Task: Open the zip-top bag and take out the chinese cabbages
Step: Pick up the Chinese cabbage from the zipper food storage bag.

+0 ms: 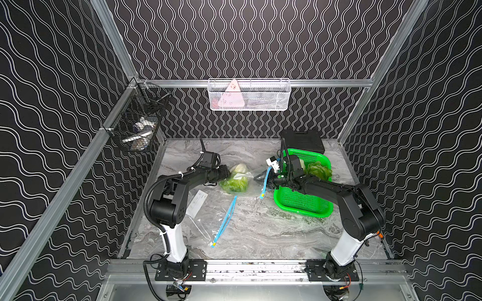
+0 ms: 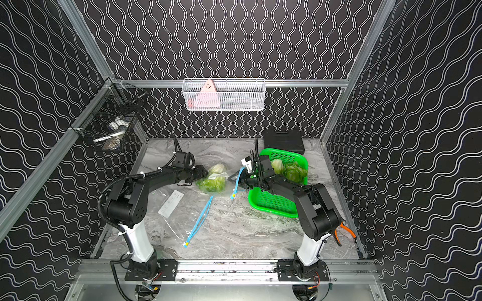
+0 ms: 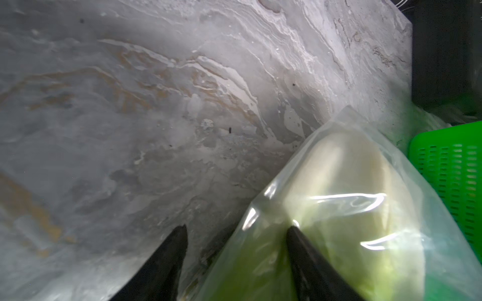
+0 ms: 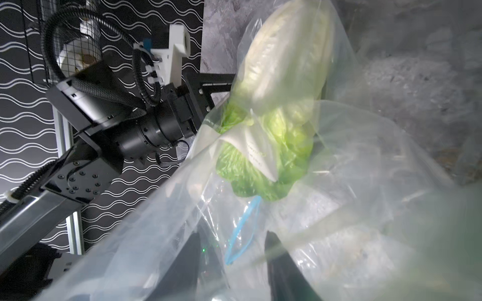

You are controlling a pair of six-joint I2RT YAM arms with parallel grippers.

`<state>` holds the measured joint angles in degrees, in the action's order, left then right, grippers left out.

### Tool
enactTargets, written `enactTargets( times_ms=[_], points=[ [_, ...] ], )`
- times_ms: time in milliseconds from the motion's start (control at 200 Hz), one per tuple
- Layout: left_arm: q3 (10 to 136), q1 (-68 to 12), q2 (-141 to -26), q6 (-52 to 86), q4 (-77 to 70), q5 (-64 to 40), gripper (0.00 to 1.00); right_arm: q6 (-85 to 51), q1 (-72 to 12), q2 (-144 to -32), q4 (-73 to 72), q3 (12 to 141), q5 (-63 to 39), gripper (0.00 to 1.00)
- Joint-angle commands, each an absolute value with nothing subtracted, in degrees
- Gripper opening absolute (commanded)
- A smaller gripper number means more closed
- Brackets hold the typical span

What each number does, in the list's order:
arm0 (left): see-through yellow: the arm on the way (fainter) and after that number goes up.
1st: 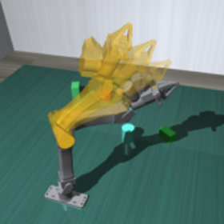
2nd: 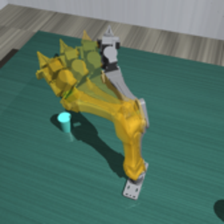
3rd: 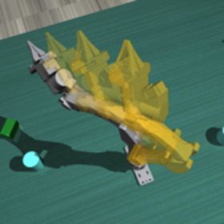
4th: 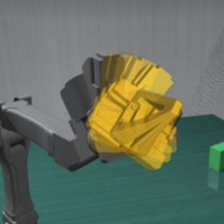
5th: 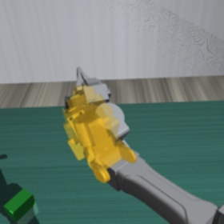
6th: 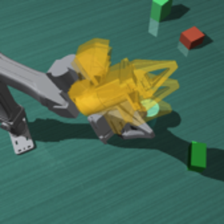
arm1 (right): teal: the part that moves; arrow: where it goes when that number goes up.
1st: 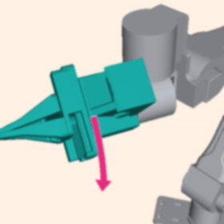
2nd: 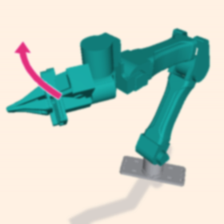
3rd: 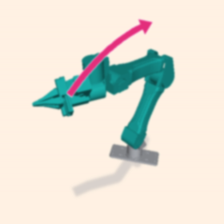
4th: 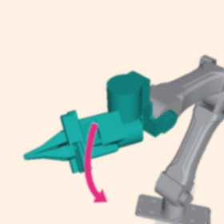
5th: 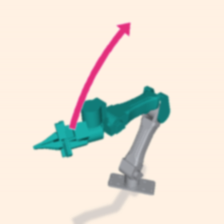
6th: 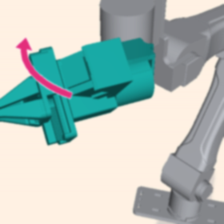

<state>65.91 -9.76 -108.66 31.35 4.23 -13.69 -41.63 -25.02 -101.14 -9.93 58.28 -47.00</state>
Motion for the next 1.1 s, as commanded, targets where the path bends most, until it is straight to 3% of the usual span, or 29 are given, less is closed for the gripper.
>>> enactTargets(
  times_ms=[0, 210, 420, 540, 655, 861, 1096],
  points=[
    [65.32, -10.41, -109.30, 31.57, 5.80, -14.46, 0.61, -35.56, -25.38, -101.92, -4.68, 59.47, -50.98, 0.43],
    [63.38, -11.60, -109.18, 32.03, 5.31, -15.62, 0.41, -36.03, -28.04, -107.52, -2.72, 64.34, -47.47, 0.43],
    [58.94, -11.69, -107.32, 32.52, 4.22, -16.87, 0.28, -36.64, -29.79, -112.51, 2.45, 70.16, -42.94, 0.46],
    [58.40, -11.68, -106.94, 32.34, 4.12, -16.74, 0.24, -33.73, -29.80, -111.86, 7.54, 70.63, -38.60, 0.51],
    [58.45, -11.68, -106.79, 33.13, 3.42, -17.13, 0.15, -30.03, -29.85, -109.21, 10.84, 69.79, -36.31, 0.49],
    [58.13, -11.69, -105.66, 33.15, 3.28, -16.99, 0.09, -25.47, -30.06, -106.68, 10.93, 68.41, -41.24, 0.43],
    [58.62, -11.69, -104.79, 32.13, 4.44, -16.79, 0.12, -34.97, -30.54, -108.48, 1.97, 68.81, -46.61, 0.38]
  ],
)
